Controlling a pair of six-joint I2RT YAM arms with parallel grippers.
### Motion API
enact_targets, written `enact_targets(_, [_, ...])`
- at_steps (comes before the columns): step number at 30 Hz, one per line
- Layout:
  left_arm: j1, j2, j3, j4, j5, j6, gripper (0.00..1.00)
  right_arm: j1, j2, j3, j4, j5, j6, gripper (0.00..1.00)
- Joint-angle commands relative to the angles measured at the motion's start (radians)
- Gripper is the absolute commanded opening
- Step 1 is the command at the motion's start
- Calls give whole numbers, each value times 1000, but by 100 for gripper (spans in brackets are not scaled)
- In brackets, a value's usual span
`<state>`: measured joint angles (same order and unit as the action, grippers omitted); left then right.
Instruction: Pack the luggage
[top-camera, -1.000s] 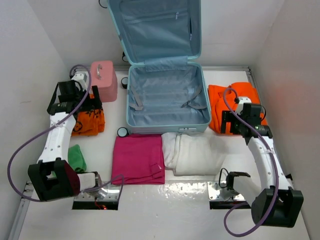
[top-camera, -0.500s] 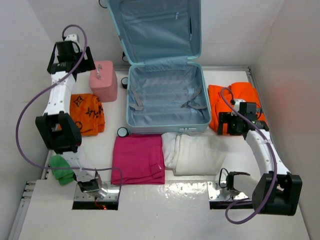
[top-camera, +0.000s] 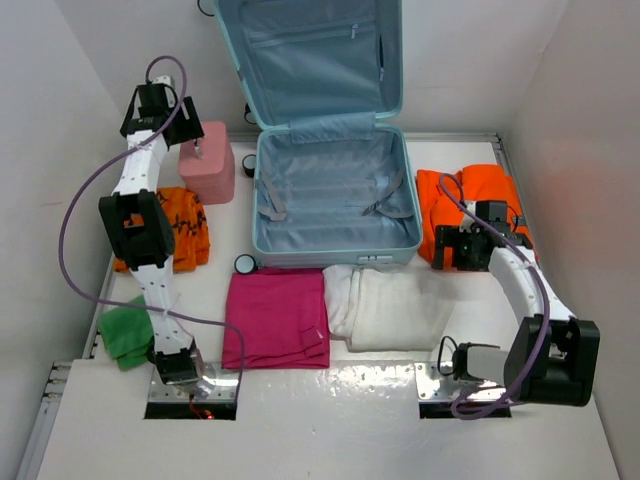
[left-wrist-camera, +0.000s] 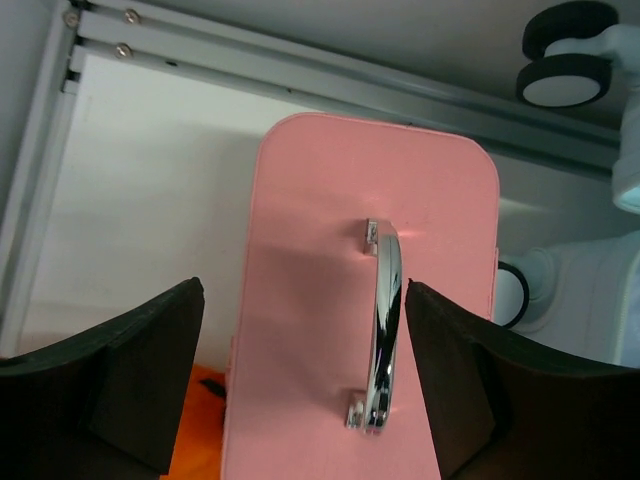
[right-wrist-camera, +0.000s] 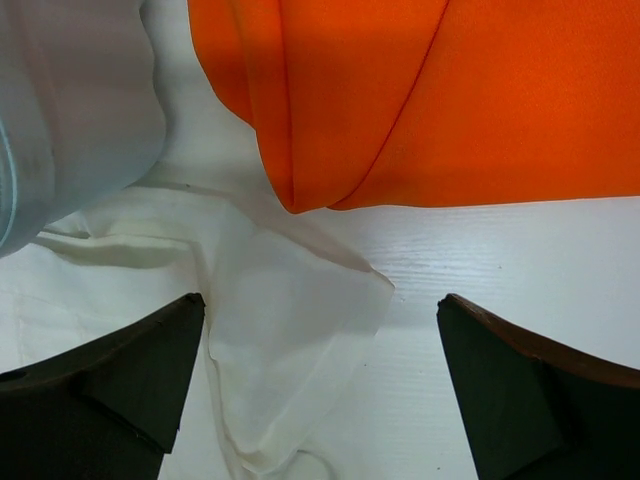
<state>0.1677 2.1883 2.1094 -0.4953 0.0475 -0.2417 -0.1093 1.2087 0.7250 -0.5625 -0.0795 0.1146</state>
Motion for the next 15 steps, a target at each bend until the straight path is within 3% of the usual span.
enact_targets(1, [-11, 27, 64, 18, 17, -33, 80, -6, 35, 56, 3, -19, 16, 99])
enact_targets(7, [-31, 88, 64, 18, 52, -33, 65, -16, 92, 82, -5, -32, 20, 99])
enact_targets(14, [-50, 97, 54, 27, 52, -33, 35, -30, 126, 102, -14, -49, 22, 99])
enact_targets(15, [-50, 97, 54, 27, 52, -33, 35, -29, 130, 105, -14, -54, 20, 99])
